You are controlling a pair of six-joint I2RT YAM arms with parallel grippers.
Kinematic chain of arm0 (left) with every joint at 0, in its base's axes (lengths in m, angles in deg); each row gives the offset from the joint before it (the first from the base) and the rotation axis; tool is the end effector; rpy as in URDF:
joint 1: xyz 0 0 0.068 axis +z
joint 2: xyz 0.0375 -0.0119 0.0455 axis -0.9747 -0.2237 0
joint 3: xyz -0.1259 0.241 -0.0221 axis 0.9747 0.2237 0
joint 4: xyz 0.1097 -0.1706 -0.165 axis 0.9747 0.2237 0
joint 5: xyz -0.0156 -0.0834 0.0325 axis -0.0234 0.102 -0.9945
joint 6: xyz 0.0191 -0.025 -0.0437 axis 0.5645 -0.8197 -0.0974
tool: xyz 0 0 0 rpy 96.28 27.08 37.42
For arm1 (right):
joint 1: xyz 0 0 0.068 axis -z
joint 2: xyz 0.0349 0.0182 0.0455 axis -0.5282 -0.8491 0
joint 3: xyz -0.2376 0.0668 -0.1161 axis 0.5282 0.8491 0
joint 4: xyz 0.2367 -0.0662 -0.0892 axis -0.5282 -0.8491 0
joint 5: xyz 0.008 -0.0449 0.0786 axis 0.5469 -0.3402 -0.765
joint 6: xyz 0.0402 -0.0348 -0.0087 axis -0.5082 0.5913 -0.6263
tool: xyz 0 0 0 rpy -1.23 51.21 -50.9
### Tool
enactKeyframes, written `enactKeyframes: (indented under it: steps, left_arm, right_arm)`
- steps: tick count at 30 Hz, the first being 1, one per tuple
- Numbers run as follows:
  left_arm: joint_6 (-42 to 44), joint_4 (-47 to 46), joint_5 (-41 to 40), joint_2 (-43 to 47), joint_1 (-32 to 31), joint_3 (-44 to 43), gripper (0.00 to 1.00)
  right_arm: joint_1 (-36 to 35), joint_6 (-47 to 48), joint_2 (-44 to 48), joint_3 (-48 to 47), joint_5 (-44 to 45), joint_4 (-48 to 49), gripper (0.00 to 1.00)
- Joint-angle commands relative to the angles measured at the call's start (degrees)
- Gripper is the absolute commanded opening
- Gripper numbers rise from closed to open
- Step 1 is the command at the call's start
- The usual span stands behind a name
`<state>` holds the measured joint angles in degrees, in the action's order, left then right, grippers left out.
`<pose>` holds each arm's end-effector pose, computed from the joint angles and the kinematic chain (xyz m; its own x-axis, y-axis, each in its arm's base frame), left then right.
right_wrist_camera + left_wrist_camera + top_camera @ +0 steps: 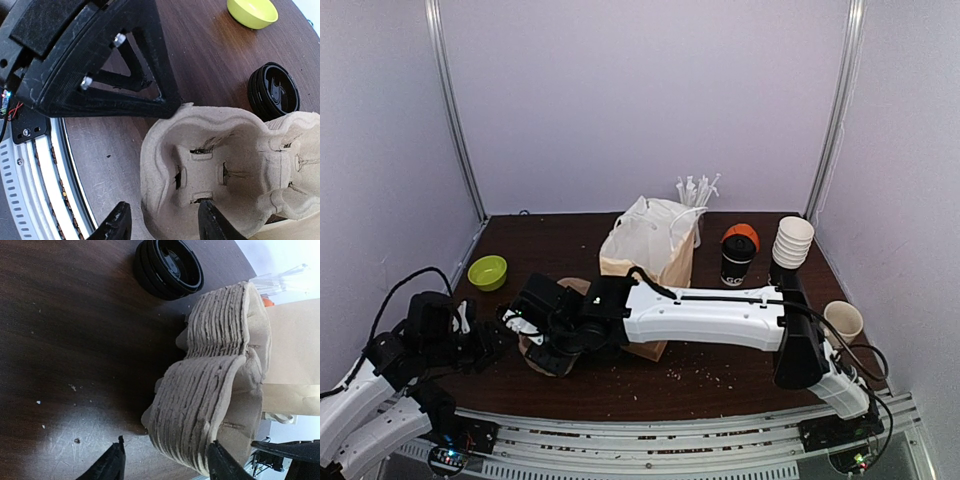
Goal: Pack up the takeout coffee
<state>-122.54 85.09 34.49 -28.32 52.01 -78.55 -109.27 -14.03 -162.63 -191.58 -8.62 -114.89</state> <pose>0.0953 -0.0534 0.1889 -0.7786 -0.5855 -0.2258 -0.2569 0.6257 -0.7365 0.1203 0.5238 0.2527 -0.1886 -0.6905 -0.6983 -0.9536 0.2988 -0.0379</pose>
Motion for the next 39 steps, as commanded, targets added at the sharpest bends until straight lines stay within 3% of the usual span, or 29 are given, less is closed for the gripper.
enactKeyframes:
  steps: [1, 20, 39]
  left_arm:
    - [1.8, 1.1, 1.5, 0.7, 0.4, -0.8, 0.60]
    - [2.2, 3.8, 3.7, 4.5, 0.4, -0.6, 0.60]
    - [2.2, 2.8, 3.7, 4.6, 0.4, 1.3, 0.58]
  right_arm:
    - [0.1, -1.1, -0.3, -1.2, 0.1, -0.2, 0.50]
    - [2.1, -9.4, -4.8, -4.7, -6.5, 3.8, 0.57]
    - [3.2, -13.0, -4.4, -4.0, -9.6, 5.7, 0.26]
